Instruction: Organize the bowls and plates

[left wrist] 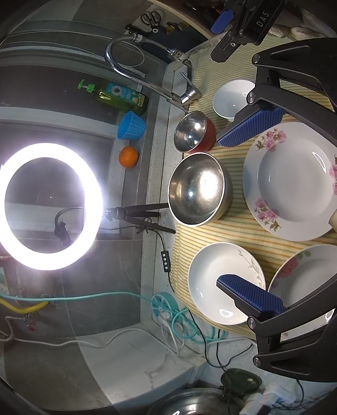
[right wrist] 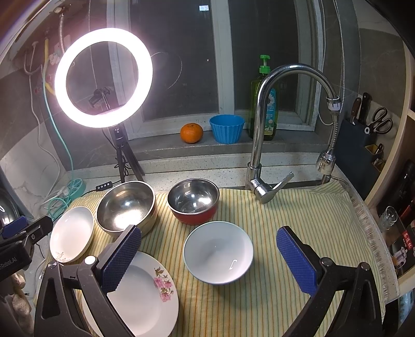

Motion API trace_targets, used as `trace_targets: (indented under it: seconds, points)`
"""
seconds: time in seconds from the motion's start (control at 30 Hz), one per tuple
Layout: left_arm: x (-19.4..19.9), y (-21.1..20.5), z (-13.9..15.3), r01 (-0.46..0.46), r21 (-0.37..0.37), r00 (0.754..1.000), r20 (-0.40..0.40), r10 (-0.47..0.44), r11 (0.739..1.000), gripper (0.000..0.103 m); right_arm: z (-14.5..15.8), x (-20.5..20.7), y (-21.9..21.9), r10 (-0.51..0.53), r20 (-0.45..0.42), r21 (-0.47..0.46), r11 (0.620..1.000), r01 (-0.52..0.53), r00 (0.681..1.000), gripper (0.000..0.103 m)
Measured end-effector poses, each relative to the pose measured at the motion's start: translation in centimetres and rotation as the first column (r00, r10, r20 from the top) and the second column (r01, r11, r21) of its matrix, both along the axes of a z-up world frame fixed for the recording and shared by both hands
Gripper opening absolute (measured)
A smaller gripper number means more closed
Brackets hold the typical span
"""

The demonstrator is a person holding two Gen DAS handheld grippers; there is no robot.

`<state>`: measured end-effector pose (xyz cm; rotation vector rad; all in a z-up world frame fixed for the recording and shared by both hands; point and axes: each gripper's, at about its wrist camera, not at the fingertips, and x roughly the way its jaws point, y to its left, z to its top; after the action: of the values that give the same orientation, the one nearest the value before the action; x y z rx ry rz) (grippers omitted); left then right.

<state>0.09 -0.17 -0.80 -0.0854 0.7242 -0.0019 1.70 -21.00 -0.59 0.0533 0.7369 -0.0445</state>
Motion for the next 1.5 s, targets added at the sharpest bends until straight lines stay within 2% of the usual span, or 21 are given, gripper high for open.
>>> trace_targets:
  seconds: [0.63, 1.0, 1.27, 1.43, 1.5]
  points:
    - [0.1, 0.0, -0.2, 0.001, 0.001, 1.0, -0.005, -0.001, 1.0, 0.099, -0.2, 0.3, 0.0, 0.0, -0.006, 0.001, 1.0, 0.0, 1.0, 0.103]
    - [0.9, 0.7, -1.8, -0.002, 0.0, 0.999, -0.053, 0.002, 1.0, 0.099, -1.7, 1.3, -0.1, 0.014, -0.047, 0.0, 1.0, -0.014, 0.999, 0.103]
    - [0.9, 2.6, -3.4, -0.056, -0.017, 0.993, -0.105, 0.054, 0.998, 0.099, -3.7, 1.7, -0.5, 0.043, -0.102, 0.034, 0.999, -0.04, 0.994, 0.103]
    - [0.9, 3.4, -4.8, -0.038, -0.041, 0.986, -0.163, 0.031, 0.998, 0.098, -5.0, 1.8, -0.6, 0.081, -0.144, 0.075, 0.995, -0.07, 0.986, 0.095]
    - [0.8, 3.4, -5.4, -0.024, -0.041, 0.982, -0.19, 0.016, 0.999, 0.091, -5.6, 1.8, -0.6, 0.096, -0.163, 0.093, 0.992, -0.082, 0.982, 0.09]
